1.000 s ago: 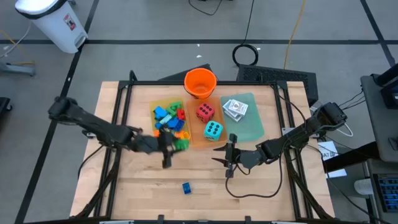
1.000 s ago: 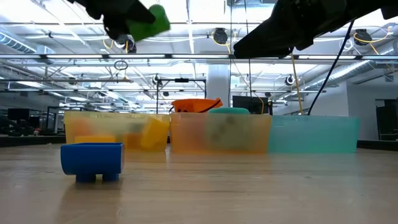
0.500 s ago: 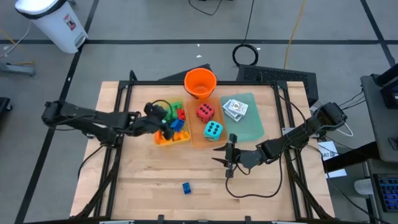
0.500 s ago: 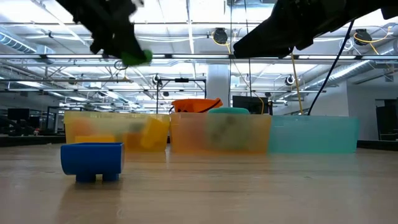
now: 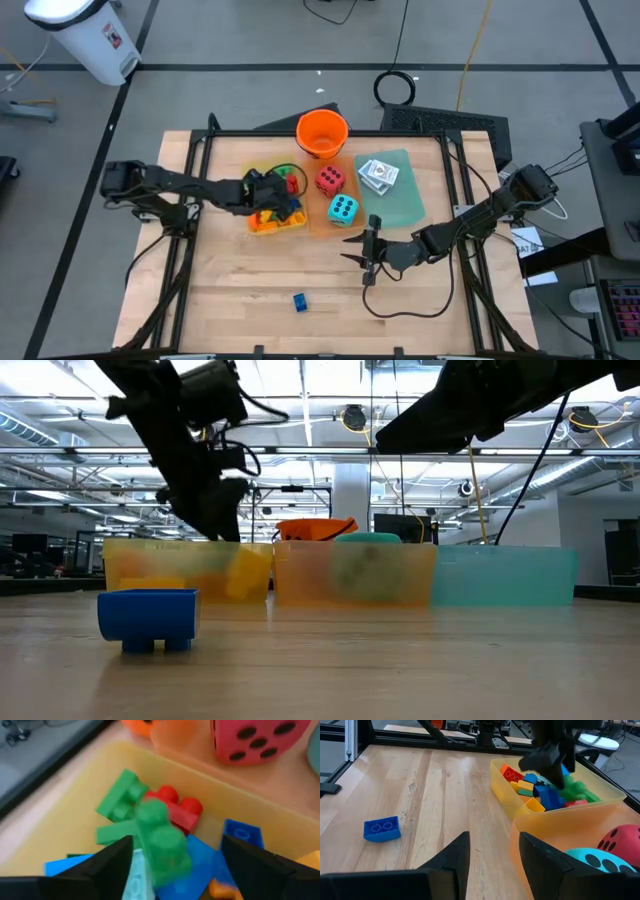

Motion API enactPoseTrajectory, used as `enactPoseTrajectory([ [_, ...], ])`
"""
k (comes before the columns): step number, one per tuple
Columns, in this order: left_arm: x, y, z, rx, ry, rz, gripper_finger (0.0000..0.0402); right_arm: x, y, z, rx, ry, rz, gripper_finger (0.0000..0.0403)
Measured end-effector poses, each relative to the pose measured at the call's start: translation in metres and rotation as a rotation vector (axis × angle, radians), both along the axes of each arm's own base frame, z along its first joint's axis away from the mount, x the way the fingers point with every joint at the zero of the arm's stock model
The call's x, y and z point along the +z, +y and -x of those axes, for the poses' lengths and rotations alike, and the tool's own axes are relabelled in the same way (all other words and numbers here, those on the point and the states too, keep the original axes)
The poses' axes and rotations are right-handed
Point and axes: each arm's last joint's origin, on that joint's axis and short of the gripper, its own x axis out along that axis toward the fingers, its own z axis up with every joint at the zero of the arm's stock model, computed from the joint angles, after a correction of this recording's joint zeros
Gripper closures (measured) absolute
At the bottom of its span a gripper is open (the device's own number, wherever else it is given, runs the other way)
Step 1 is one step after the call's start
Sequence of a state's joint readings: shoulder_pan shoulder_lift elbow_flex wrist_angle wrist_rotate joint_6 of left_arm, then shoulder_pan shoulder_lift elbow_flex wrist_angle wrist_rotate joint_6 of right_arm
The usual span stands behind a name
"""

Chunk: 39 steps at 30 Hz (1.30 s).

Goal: Pick & Place Toys
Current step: Put the green game piece into the yellow bin, then put the dark blue game piece into the yellow bin

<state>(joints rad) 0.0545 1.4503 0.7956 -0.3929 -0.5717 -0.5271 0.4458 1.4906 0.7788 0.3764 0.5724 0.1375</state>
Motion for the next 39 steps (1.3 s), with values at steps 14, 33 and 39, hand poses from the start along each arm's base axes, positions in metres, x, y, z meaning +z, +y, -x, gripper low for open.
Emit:
enactPoseTrajectory([
  [14,0.003,0.009,0.002,-0.106,0.031,0.072,0.0056,0.000,0.000,0.000,0.004,0.005,0.011,0.0264],
  [33,0.059,-0.128,-0.001,-0.932,-0.445,0.249,0.0055,0.001,0.000,0.000,0.004,-0.004,0.018,0.0264],
  [39,0.032,-0.176,-0.004,-1.244,-0.363,0.075,0.0055,0.001,0.000,-0.001,0.004,-0.006,0.015,0.0264],
])
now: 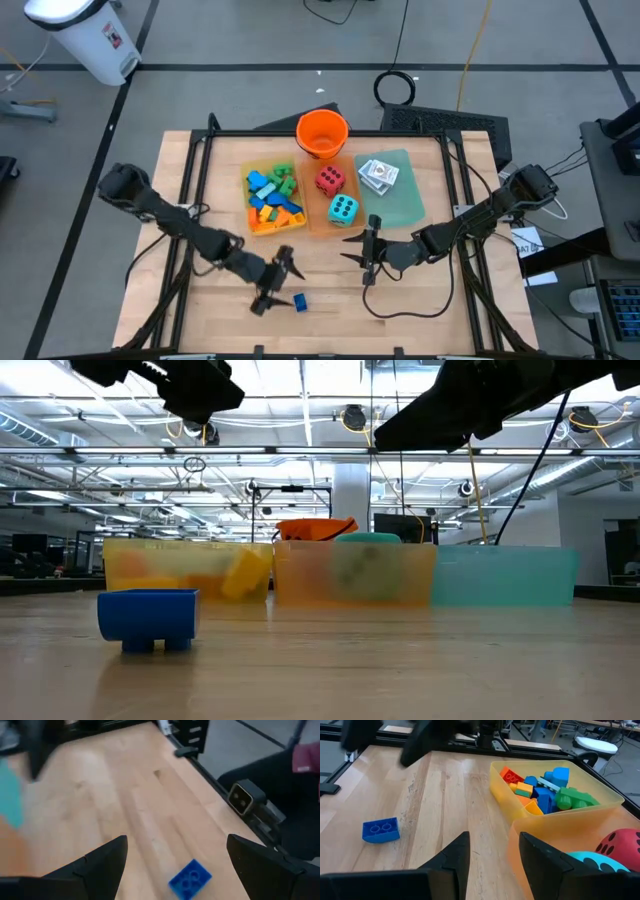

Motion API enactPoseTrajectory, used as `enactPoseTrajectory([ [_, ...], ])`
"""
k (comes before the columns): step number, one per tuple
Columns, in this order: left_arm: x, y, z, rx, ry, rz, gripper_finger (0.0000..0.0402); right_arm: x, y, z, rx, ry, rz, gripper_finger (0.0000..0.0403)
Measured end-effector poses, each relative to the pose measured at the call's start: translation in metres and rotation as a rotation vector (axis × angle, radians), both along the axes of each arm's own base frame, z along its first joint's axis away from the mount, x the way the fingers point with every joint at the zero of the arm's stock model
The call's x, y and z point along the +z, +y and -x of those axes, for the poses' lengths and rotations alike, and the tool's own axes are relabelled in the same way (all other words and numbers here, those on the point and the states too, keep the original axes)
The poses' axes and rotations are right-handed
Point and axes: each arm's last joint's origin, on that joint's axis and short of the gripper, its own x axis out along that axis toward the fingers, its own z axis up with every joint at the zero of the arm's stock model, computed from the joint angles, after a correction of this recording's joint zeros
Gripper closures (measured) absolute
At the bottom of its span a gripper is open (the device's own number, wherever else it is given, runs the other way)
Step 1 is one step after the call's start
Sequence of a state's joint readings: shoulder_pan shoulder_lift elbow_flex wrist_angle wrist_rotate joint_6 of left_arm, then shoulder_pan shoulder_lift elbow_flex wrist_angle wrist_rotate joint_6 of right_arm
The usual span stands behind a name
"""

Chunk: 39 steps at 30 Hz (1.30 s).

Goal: Pick & Place Toys
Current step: Put the dark blue game piece into the yellow bin

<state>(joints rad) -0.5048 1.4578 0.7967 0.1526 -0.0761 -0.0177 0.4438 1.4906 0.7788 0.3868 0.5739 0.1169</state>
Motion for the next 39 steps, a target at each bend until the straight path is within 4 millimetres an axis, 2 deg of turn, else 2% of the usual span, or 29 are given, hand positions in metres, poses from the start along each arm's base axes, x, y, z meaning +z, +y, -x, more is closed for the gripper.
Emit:
enactPoseTrajectory([
  [5,-0.029,-0.020,-0.009,-0.047,0.012,-0.023,0.0055,0.000,0.000,0.000,-0.001,-0.006,-0.004,0.0264],
  [14,-0.085,-0.034,-0.017,-0.083,0.139,-0.069,0.0055,0.001,0.000,0.000,-0.001,-0.006,-0.004,0.0264],
  [19,-0.106,-0.030,-0.025,-0.055,0.150,-0.100,0.0055,0.002,0.000,-0.001,0.000,-0.021,-0.012,0.0264],
  [26,-0.112,-0.013,-0.034,0.068,0.157,-0.118,0.0059,0.003,0.001,-0.001,0.000,-0.032,-0.017,0.0264],
  [30,-0.111,-0.008,-0.037,0.067,0.157,-0.108,0.0098,0.003,0.001,-0.001,0.000,-0.030,-0.016,0.0264],
  [34,-0.112,-0.003,-0.039,0.076,0.183,-0.088,0.0169,0.003,0.000,-0.001,0.000,-0.029,-0.016,0.0264],
  [39,-0.111,0.005,-0.043,0.175,0.219,0.014,0.0259,0.003,0.000,-0.001,0.000,-0.028,-0.015,0.0264],
])
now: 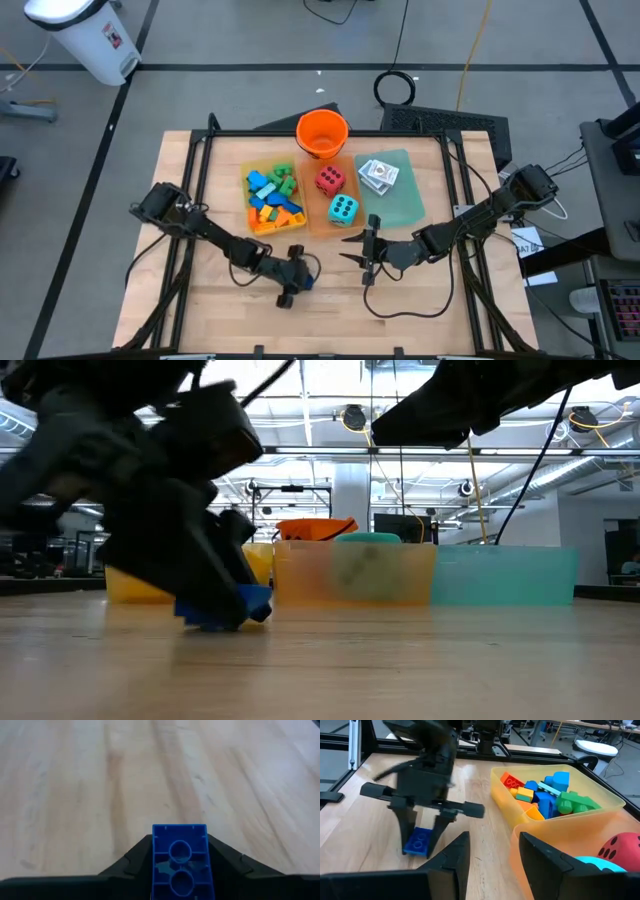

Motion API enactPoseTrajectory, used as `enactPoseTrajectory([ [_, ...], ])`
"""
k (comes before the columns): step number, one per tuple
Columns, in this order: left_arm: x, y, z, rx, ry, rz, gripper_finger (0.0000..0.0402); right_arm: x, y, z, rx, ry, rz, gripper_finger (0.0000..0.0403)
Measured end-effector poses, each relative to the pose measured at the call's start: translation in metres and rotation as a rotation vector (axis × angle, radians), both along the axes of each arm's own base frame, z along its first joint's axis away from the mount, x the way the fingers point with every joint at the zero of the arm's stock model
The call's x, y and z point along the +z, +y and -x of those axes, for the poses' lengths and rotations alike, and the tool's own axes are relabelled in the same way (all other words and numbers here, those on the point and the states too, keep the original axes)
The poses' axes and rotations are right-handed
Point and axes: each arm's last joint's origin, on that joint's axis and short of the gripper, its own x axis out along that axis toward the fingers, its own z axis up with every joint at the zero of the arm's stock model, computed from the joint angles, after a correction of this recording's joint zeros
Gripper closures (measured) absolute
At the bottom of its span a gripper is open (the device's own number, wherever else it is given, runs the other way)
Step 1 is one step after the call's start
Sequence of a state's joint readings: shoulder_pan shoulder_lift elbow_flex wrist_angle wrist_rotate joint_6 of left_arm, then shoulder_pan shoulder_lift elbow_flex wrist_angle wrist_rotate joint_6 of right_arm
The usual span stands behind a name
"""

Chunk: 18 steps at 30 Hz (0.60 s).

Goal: Pick & Place Toys
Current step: Put the dark blue game piece into the yellow bin

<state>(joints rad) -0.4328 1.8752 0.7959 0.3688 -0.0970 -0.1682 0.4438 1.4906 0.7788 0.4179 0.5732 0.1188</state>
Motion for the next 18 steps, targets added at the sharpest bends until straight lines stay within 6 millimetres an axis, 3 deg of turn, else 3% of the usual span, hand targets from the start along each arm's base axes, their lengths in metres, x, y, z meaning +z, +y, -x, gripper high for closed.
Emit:
enactPoseTrajectory([
  [4,0.015,0.014,-0.004,0.149,0.015,0.147,0.0260,0.000,0.000,0.000,0.001,0.001,0.000,0.0264],
  [10,0.070,0.047,0.004,0.228,-0.022,0.249,0.0248,0.000,0.000,0.000,0.001,0.003,0.001,0.0264],
  [14,0.119,0.067,0.022,0.309,-0.167,0.199,0.0233,0.000,0.000,0.000,0.002,0.003,0.001,0.0264],
  [18,0.156,0.087,0.045,0.414,-0.294,0.078,0.0255,0.000,0.000,0.000,0.002,0.003,0.001,0.0264],
])
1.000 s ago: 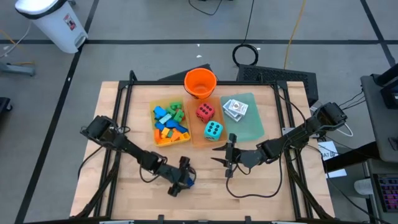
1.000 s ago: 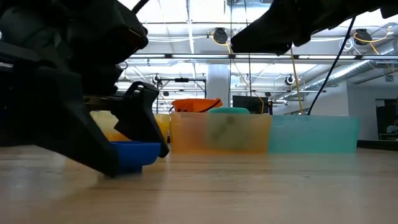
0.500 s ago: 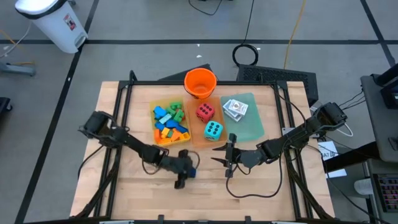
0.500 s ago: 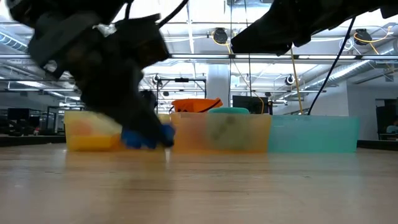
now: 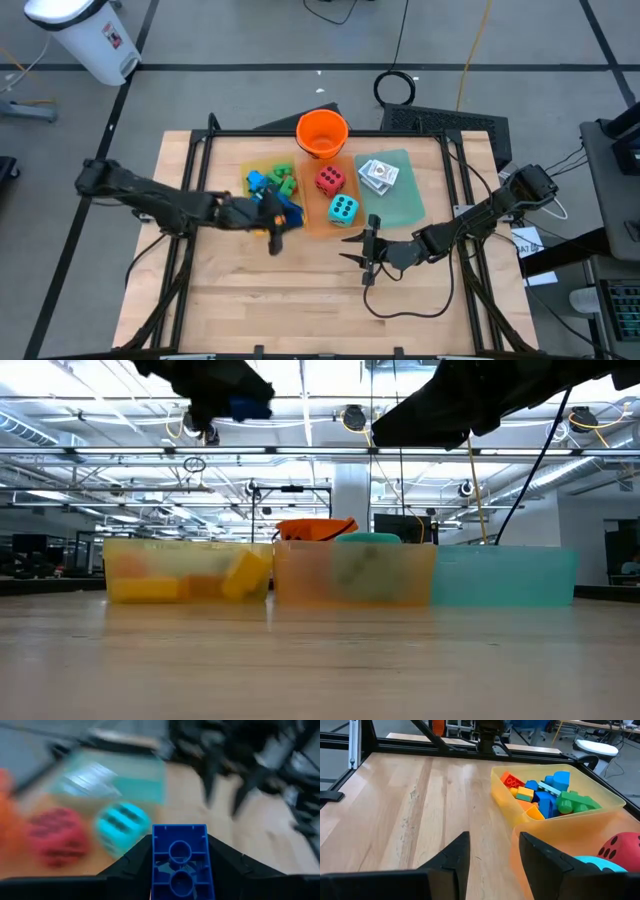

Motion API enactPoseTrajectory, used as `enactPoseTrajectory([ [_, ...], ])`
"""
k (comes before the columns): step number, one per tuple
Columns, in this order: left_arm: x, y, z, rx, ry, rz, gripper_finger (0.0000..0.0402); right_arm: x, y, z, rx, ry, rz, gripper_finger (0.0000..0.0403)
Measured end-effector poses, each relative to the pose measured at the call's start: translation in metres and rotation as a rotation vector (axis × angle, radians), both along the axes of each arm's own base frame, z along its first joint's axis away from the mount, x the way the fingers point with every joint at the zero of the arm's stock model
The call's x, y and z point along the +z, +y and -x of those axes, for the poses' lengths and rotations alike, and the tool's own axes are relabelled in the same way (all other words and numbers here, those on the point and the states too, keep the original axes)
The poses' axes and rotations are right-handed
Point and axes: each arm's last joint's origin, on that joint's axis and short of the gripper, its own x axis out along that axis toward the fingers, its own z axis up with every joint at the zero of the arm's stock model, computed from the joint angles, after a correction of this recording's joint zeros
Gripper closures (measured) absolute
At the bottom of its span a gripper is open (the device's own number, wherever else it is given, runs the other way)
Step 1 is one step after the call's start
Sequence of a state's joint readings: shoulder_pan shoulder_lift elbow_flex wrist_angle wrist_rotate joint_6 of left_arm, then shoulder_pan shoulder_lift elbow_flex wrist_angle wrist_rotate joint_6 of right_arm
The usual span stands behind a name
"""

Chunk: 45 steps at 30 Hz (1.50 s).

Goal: Pick & Place Toys
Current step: Put the dark blue game piece into the yellow bin, then return to Home Position

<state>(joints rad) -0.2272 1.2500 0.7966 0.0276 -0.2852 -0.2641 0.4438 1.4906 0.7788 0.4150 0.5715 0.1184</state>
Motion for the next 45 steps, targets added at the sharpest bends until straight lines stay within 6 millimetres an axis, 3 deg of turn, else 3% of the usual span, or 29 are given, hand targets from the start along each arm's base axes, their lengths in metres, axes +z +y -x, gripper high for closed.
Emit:
enactPoseTrajectory([
  [4,0.014,0.018,0.020,0.153,0.011,-0.075,0.0257,0.000,0.000,0.000,0.000,0.000,0.000,0.0264],
  [8,0.005,0.033,0.030,0.304,0.138,-0.093,0.0233,0.000,0.000,0.000,0.000,0.000,0.000,0.0264],
  [12,-0.023,0.042,0.030,0.399,0.237,-0.050,0.0208,0.000,0.000,0.000,0.000,0.001,0.003,0.0264],
  [18,-0.071,0.049,0.031,0.411,0.287,0.014,0.0250,0.000,0.000,0.000,0.000,0.001,0.003,0.0264],
  [20,-0.075,0.052,0.031,0.440,0.279,0.047,0.0256,0.000,0.000,0.000,0.000,0.001,0.003,0.0264],
  [23,-0.074,0.054,0.031,0.478,0.259,0.091,0.0240,0.000,0.000,0.000,0.000,0.000,0.004,0.0264],
  [29,-0.063,0.055,0.029,0.430,0.236,0.066,0.0130,0.000,0.000,0.000,0.001,0.001,0.008,0.0264],
  [34,-0.046,0.053,0.029,0.312,0.207,0.025,0.0069,0.000,0.000,0.000,0.001,0.001,0.008,0.0264],
  [40,-0.026,0.053,0.040,0.303,0.108,0.066,0.0036,0.000,0.000,0.000,0.002,0.005,0.009,0.0264],
  [45,0.006,0.051,0.066,0.187,-0.030,0.121,0.0031,-0.001,0.000,0.000,0.003,0.008,0.013,0.0264],
])
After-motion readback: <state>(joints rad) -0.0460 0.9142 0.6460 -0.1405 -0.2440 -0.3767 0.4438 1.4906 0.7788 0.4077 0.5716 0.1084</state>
